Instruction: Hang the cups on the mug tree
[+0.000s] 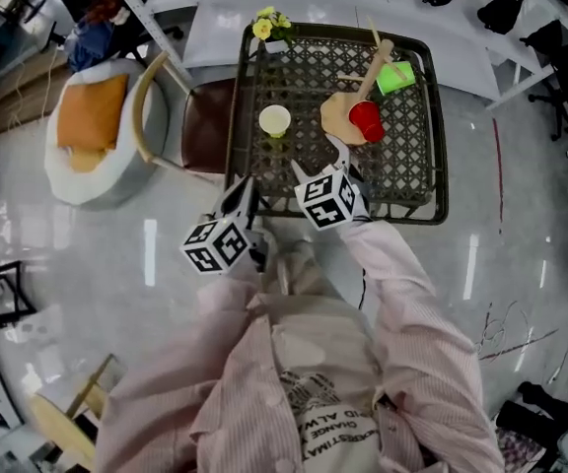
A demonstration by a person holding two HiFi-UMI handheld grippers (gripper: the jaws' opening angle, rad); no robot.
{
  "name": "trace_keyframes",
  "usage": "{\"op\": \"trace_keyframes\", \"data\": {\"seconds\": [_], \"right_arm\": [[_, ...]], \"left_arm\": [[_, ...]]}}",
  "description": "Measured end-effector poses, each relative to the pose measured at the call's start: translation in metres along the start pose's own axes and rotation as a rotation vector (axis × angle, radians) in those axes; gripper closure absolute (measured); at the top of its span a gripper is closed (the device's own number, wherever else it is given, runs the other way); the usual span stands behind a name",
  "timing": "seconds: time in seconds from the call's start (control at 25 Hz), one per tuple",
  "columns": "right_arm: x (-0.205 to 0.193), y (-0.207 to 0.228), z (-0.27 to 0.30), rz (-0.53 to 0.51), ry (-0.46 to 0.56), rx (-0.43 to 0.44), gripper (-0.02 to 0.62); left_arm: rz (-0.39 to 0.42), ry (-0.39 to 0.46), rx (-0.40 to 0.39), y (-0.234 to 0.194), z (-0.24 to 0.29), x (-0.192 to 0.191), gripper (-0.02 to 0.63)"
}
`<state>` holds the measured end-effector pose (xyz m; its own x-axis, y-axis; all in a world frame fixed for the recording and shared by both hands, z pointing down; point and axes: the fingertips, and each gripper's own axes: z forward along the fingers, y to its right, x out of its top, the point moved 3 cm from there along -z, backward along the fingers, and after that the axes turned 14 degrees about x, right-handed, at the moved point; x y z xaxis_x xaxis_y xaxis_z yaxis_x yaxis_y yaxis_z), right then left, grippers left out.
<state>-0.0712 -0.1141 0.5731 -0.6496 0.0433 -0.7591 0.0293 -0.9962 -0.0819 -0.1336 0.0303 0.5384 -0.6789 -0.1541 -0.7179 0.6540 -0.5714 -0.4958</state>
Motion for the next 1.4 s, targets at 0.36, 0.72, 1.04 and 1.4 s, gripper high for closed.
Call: {"op": "trace_keyframes", "data": {"seconds": [0.36, 0.72, 1.04, 1.4], "right_arm": [[-0.007, -0.005, 0.040, 0.211, 0.110, 0.090, 0.291], [-0.002, -0.004, 0.085, 0.257, 0.182, 0.163, 0.291], [-0.001, 0.003, 0.118, 0.281, 0.172, 0.176, 0.291], [0.000, 0.004, 0.142, 0.262, 0.151, 0.197, 0.291]], "left_arm": [[-0.035, 0.010, 0.088, -0.036, 0.002, -0.007, 0.607], [-0.049, 0.006, 0.118, -0.055, 0.023, -0.004, 0.607], [-0.056, -0.008, 0.120, -0.065, 0.048, 0.001, 0.607], [-0.061, -0.013, 0.114, -0.068, 0.068, 0.004, 0.607]]}}
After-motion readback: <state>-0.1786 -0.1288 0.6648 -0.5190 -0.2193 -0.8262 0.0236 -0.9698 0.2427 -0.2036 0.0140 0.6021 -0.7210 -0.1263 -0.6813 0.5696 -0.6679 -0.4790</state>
